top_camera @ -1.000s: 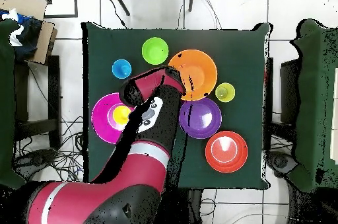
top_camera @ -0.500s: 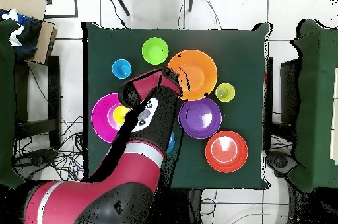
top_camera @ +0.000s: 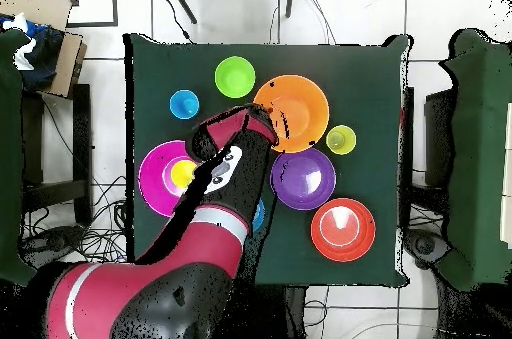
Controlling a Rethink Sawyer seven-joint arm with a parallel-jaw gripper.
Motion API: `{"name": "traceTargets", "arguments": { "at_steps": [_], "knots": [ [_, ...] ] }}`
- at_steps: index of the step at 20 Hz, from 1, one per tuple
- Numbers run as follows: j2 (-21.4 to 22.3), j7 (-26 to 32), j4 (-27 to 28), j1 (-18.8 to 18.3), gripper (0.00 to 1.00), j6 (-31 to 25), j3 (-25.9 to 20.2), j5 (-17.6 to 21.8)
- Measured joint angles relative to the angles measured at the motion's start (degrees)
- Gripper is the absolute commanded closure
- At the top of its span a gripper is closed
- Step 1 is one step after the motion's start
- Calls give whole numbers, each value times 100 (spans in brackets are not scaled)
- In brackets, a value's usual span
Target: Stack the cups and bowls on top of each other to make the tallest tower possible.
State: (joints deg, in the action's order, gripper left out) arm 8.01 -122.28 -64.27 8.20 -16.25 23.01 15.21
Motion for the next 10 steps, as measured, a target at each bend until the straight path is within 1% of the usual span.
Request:
{"name": "traceTargets", "arguments": {
  "at_steps": [4,10],
  "knots": [
    [-104,0,36,0,0,307,102,-116],
    [-144,0,36,1,0,414,142,-245]
  ]
}}
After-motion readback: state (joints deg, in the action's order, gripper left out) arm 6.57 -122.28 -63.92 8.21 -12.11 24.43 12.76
